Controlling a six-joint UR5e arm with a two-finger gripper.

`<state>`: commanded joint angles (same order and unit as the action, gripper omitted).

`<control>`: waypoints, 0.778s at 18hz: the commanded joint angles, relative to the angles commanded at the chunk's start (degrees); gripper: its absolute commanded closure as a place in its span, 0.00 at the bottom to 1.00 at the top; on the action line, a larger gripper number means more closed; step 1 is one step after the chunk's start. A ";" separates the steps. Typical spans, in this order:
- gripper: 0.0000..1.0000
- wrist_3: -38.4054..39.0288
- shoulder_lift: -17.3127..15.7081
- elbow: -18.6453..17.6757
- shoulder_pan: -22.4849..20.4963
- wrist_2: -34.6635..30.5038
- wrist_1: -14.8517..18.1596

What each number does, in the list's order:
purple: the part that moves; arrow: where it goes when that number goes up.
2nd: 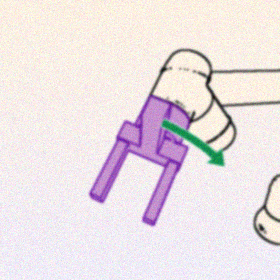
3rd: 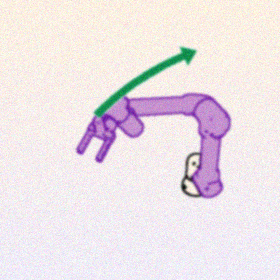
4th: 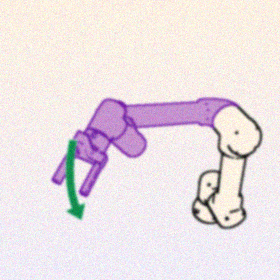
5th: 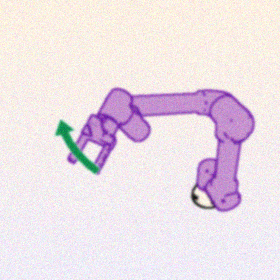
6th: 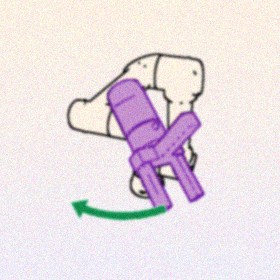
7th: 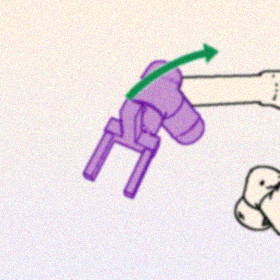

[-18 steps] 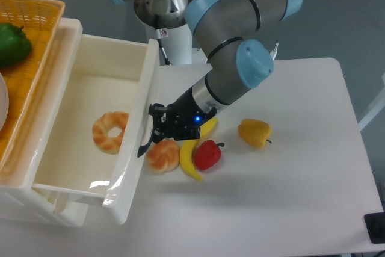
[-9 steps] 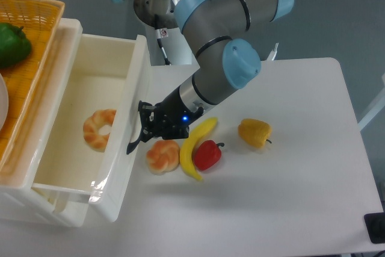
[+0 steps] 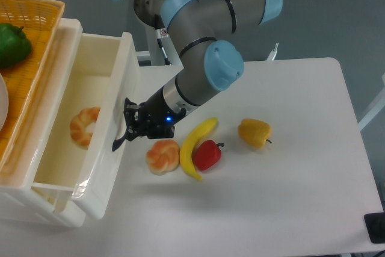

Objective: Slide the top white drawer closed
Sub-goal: 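Push the white drawer into the cabinet with the gripper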

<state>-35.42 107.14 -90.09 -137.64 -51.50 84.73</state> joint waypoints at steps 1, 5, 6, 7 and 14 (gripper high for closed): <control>0.95 0.00 0.00 -0.09 0.09 0.00 0.00; 0.95 0.35 0.00 -0.26 1.32 -0.09 0.00; 0.95 0.44 0.09 -0.26 1.76 -0.17 0.09; 0.95 0.44 0.09 -0.26 2.20 -0.18 0.09; 0.95 1.93 0.00 -0.44 3.96 -0.35 0.09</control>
<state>-33.49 107.14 -90.53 -133.68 -51.85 84.81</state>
